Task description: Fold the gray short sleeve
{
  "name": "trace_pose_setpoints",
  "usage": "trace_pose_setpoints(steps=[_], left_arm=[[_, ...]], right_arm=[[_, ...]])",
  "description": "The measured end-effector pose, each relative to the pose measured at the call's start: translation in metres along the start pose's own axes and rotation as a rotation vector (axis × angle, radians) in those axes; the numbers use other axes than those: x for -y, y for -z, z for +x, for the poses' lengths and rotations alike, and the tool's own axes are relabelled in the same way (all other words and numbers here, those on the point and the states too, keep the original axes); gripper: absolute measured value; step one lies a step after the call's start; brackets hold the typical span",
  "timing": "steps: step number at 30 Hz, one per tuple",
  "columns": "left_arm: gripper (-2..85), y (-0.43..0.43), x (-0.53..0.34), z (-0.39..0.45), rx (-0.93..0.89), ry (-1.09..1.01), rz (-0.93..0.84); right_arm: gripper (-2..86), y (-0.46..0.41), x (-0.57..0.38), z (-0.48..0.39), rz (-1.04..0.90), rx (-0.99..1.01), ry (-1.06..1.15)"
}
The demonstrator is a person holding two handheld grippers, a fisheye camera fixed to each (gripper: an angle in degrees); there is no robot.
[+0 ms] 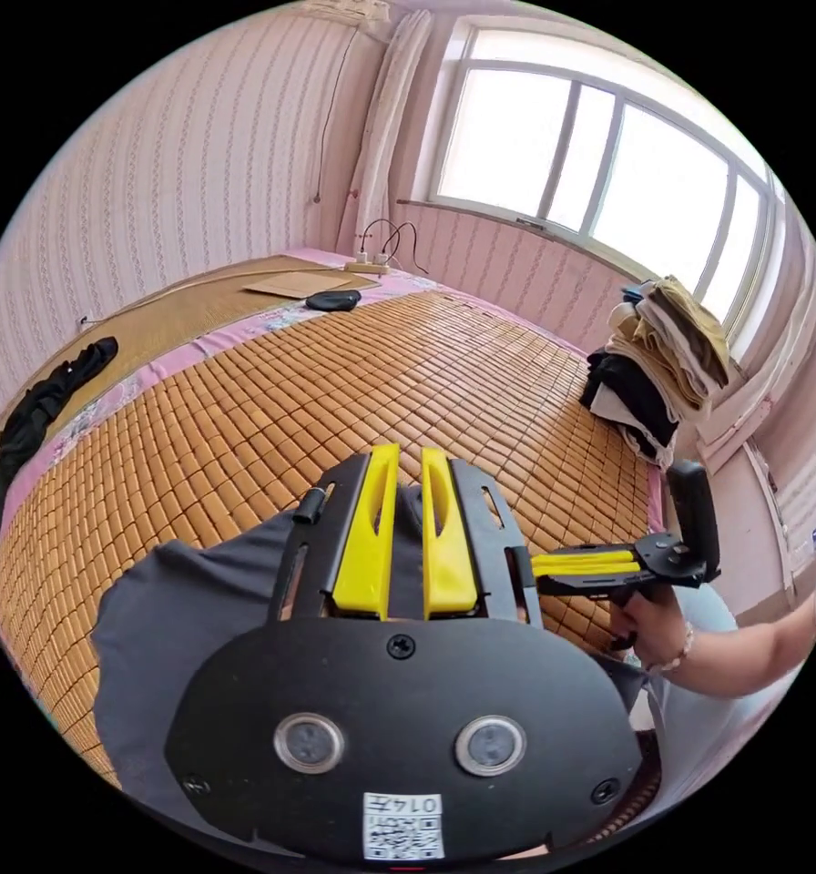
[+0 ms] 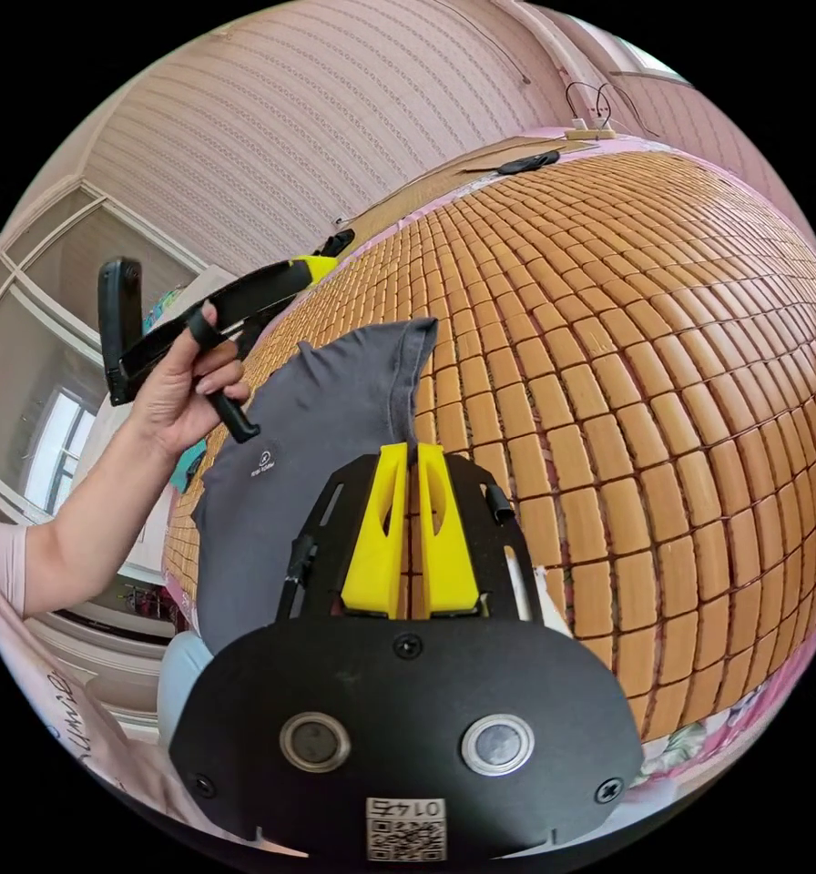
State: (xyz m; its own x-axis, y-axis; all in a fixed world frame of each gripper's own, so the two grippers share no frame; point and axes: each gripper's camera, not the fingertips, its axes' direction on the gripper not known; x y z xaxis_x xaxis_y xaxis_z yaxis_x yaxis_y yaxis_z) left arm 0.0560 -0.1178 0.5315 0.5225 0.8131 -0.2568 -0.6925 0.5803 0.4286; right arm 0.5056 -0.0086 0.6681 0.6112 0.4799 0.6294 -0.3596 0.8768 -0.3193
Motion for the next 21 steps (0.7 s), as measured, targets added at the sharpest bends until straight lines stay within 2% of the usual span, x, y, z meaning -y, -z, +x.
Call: trace_pose_setpoints(steps=[4, 8, 11, 14, 17, 19, 21], left_arm=[[4.9, 0.091, -0.076, -0.033, 0.167, 0.101, -0.041], [5.1, 0.186, -0.187, -0.069, 0.3, 0.385, -0.151], [5.1, 0.24, -0.251, -0.085, 0.391, 0.6, -0.127], [5.3, 0.263, -0.287, -0.101, 0.381, 0.756, -0.099], [5.4, 0.267, -0.298, -0.116, 0.398, 0.813, -0.102], [5.6, 0.27, -0.303, -0.124, 0.413, 0.845, -0.056], [6.9, 0.274, -0.305, -0.136, 0.331, 0.864, 0.046]], right_arm=[[5.9, -0.001, -0.017, -0.016, -0.006, -0.061, 0.045], [6.4, -0.017, -0.024, -0.064, -0.061, -0.015, 0.193], [5.5, -0.051, -0.02, -0.128, -0.161, 0.075, 0.355], [4.8, -0.105, -0.017, -0.204, -0.298, 0.179, 0.514], [5.0, -0.164, -0.02, -0.285, -0.411, 0.216, 0.68], [5.8, -0.209, -0.025, -0.348, -0.471, 0.197, 0.805], [6.7, -0.239, -0.028, -0.388, -0.504, 0.215, 0.884]])
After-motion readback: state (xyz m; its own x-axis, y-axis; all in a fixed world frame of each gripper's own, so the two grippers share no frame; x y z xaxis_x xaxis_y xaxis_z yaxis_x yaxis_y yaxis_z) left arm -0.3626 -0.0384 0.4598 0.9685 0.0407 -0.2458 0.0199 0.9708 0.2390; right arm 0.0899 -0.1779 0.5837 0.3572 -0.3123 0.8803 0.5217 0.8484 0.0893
